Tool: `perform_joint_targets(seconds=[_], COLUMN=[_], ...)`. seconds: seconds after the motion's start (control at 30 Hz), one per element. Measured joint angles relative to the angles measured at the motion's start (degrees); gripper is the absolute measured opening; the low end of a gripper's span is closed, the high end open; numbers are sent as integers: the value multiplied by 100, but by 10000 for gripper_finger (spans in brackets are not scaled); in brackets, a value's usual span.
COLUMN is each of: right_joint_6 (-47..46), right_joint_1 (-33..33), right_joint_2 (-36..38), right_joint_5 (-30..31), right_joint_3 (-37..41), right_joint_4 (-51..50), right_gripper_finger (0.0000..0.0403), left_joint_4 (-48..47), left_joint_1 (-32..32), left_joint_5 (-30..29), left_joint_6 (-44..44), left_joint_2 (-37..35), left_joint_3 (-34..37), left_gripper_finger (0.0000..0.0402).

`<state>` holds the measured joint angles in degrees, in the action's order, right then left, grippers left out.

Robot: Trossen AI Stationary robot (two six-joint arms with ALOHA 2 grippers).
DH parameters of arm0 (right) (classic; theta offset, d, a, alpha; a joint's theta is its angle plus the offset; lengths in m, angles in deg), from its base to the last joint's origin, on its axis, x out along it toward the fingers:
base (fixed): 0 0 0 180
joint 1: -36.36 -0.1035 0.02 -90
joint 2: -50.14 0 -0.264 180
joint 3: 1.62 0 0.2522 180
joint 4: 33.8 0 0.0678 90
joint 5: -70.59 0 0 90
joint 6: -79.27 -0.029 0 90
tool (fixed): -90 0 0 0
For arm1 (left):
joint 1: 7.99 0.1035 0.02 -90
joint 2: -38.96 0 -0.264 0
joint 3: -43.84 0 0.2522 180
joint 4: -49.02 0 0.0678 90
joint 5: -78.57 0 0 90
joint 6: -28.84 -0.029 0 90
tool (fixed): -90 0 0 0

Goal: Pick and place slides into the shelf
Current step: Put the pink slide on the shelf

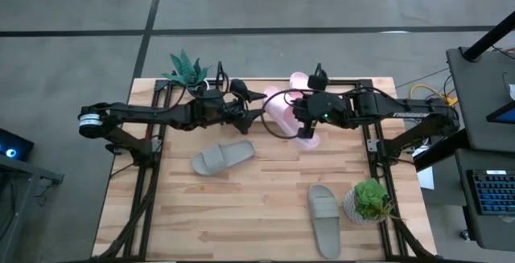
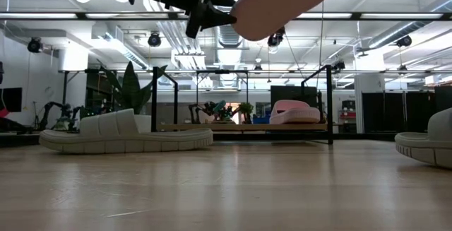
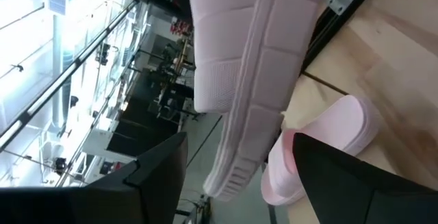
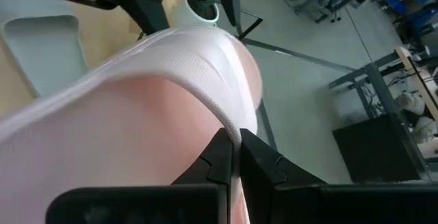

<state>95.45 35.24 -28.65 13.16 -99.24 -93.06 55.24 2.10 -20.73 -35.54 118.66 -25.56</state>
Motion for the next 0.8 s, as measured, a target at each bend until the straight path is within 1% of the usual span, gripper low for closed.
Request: perform_joint_targets(seconds=[0.13,0.23,0.3,0.5,0.57,0.6,0.8], right_joint_6=[58,158,183,186,186,186,265], right_joint_1=[0,0,2,2,0,1,0], right_joint_2=[-80,-138,-170,-188,-179,-174,-130], right_joint_5=[-2,7,5,63,66,66,47], right_joint_3=[4,2,1,-4,-4,-4,-4], right_joint_4=[69,172,171,255,262,270,276], right_gripper_finger=[9,9,9,9,9,9,12], left_joint_4=[1,-6,-8,-51,-49,-44,5], left_joint_1=[-17,-17,-17,-20,-20,-18,-20], left_joint_5=[6,17,4,8,23,23,49], left_joint_6=[105,104,88,50,31,-31,-97], left_joint_2=[0,0,2,9,9,9,9], left_joint_3=[-13,-17,-7,2,4,8,36], left_gripper_finger=[240,210,180,66,34,27,27])
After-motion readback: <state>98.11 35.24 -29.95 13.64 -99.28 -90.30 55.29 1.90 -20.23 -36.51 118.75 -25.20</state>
